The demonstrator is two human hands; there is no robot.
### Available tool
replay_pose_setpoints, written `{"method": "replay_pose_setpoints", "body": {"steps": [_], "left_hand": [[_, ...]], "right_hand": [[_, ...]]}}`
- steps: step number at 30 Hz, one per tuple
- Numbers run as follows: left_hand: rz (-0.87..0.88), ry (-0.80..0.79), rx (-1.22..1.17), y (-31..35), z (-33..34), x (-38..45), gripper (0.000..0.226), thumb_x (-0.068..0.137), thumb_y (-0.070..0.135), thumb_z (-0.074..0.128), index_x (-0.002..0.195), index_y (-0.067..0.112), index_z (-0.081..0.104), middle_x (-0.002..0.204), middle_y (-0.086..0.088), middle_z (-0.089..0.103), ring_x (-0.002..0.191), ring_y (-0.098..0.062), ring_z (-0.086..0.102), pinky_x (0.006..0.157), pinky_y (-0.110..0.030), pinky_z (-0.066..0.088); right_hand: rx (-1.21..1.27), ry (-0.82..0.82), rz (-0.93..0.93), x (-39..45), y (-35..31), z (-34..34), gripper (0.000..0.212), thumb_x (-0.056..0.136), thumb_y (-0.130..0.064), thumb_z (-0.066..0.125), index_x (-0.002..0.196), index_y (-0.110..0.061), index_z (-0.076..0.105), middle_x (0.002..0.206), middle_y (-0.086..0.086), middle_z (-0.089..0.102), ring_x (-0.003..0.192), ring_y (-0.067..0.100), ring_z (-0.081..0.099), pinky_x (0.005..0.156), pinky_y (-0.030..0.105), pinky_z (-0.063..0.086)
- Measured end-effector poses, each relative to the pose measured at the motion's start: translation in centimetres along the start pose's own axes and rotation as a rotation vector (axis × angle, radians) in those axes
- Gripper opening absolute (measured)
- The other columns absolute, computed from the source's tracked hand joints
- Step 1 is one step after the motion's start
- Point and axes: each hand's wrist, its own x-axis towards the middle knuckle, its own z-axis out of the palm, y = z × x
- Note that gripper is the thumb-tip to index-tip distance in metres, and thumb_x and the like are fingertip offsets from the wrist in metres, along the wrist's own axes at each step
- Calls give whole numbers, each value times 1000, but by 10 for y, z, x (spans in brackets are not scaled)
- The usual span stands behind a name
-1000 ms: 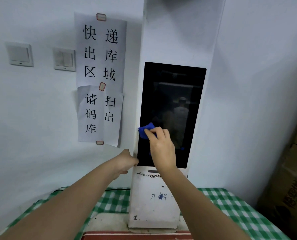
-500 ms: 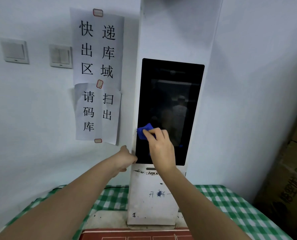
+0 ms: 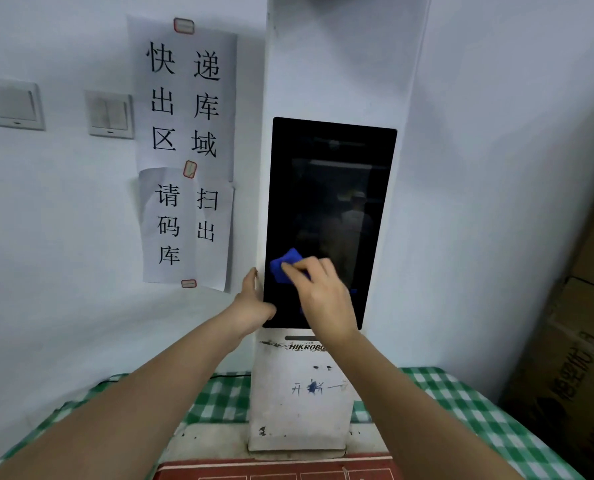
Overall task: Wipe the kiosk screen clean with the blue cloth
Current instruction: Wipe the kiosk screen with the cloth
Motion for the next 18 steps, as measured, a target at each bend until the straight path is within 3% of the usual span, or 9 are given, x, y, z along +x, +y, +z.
{"method": "replay_pose_setpoints", "body": {"steps": [4,11,18], "left_hand": [[-37,1,-7,3,8,-1,100,79,1,51,152,35,-9,140,-8,41,114,-26,52,94,-37,49],[-59,10,42,6,11,1,101,80,0,51,152,35,-11,148,-5,30,114,-24,48,98,-38,48],[-79,-1,24,6,12,0,103,79,1,52,150,38,-14,143,-6,37,114,-24,48,93,-36,48]], "right_hand": [[-71,70,32,0,9,2,63,51,11,81,111,-7,69,96,8,63,77,25,55,44,25,44],[-83,-119,-82,-42,14,19,59,46,9,80,101,-10,71,88,3,61,72,22,51,44,23,36],[-58,97,48,-2,21,-4,60,58,10,77,114,-7,67,96,8,62,81,25,53,45,26,44]]}}
